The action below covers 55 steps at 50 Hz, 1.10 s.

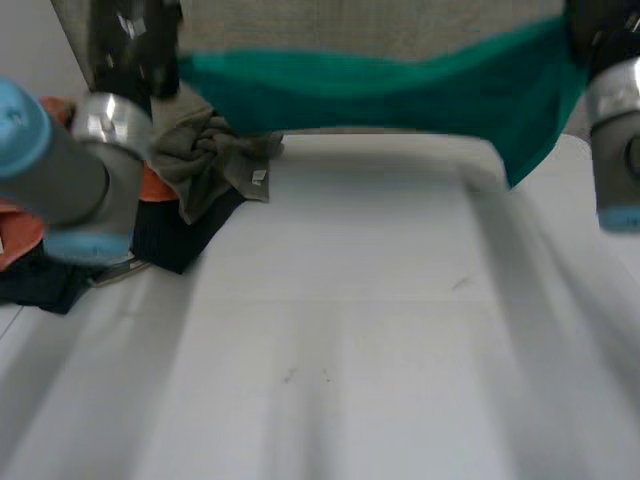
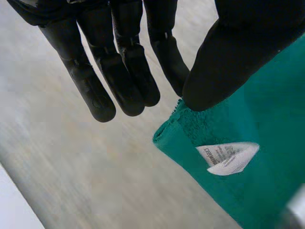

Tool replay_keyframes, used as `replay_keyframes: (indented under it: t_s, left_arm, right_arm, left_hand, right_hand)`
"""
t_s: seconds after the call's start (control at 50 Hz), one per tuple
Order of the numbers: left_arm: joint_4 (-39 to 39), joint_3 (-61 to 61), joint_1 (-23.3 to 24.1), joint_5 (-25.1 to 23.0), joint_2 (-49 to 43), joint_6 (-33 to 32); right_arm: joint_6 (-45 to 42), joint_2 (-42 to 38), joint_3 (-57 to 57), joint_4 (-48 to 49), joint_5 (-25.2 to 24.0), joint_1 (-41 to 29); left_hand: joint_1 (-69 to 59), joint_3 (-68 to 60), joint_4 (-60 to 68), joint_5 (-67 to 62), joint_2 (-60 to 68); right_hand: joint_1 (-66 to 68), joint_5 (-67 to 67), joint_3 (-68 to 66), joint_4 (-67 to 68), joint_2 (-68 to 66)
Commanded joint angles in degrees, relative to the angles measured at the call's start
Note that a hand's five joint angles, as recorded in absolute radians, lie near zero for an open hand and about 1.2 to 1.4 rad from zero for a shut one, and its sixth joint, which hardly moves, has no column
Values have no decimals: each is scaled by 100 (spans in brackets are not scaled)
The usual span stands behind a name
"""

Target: Fold the laundry.

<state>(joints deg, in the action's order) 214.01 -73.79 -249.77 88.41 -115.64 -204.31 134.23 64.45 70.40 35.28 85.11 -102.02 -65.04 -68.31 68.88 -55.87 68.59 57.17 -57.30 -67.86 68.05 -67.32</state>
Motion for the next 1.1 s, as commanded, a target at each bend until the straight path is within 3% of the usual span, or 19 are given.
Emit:
replay_keyframes:
  t_s: [0.02,0.16,0.3,0.38,0.44,0.48,0.56,0.72,0.8,0.86,0.96,1.02,1.1]
  left_arm:
    - [-105,-1443,-19,-104,-46,-48]
    - [-1175,-2332,8,-104,217,-109]
    - [-3317,-3131,-10,-52,1779,-837]
    - [-4381,-3509,25,-52,2448,-1373]
    - [-4867,-3668,34,-34,2617,-1620]
    - [-5044,-3704,43,-60,2591,-1735]
    - [-4676,-3485,69,-52,2293,-1753]
    - [-3578,-2325,200,124,764,-1683]
    - [-3164,-1447,429,510,-141,-1604]
    - [-2944,-717,631,835,-800,-1586]
    - [-2935,-451,824,880,-1162,-1569]
    - [-2944,-732,957,871,-839,-1384]
    - [-2935,-1294,1009,827,66,-726]
  right_arm:
    - [-2,-117,1474,-803,-442,165]
    - [-107,67,2127,-1742,-504,332]
    - [-282,1551,2163,-4709,-539,928]
    - [-1017,1763,2224,-6239,-565,1420]
    - [-1547,1781,2277,-6692,-565,1633]
    - [-1856,1781,2329,-6667,-644,1756]
    - [-1847,1641,2356,-6035,-680,1747]
    - [-1803,560,2031,-4102,-654,1317]
    - [-1724,130,1741,-3266,-627,975]
    - [-1672,-239,1390,-2782,-496,816]
    - [-1575,-548,1152,-2764,5,649]
    - [-1400,-469,1248,-2764,172,622]
    - [-1110,-337,1371,-2773,190,640]
  left_hand:
    - [-1496,-1169,1112,-1413,1141]
    - [-1496,-1169,1112,-1413,1141]
    - [-1496,-1169,1112,-1413,1141]
    - [-1496,-1169,1112,-1413,1141]
    - [-1496,-1169,1112,-1413,1141]
    - [-1496,-1169,1112,-1413,1141]
    - [-1496,-1169,1112,-1413,1141]
    - [-1496,-1169,1112,-1413,1141]
    - [-1496,-1169,1112,-1413,1141]
    - [-1496,-1169,1112,-1413,1141]
    - [-1496,-1169,1112,-1413,1141]
    - [2747,3074,-3131,2829,-3101]
    - [4184,4511,-4568,4266,-4539]
  right_hand:
    - [2283,-1270,-1214,1195,-1268]
    - [2283,-1270,-1214,1195,-1268]
    - [2283,-1270,-1214,1195,-1268]
    - [2283,-1270,-1214,1195,-1268]
    - [2283,-1270,-1214,1195,-1268]
    - [2283,-1270,-1214,1195,-1268]
    - [2283,-1270,-1214,1195,-1268]
    - [2283,-1270,-1214,1195,-1268]
    - [2283,-1270,-1214,1195,-1268]
    - [2283,-1270,-1214,1195,-1268]
    - [2283,-1270,-1214,1195,-1268]
    - [2283,-1270,-1214,1195,-1268]
    - [2283,-1270,-1214,1195,-1268]
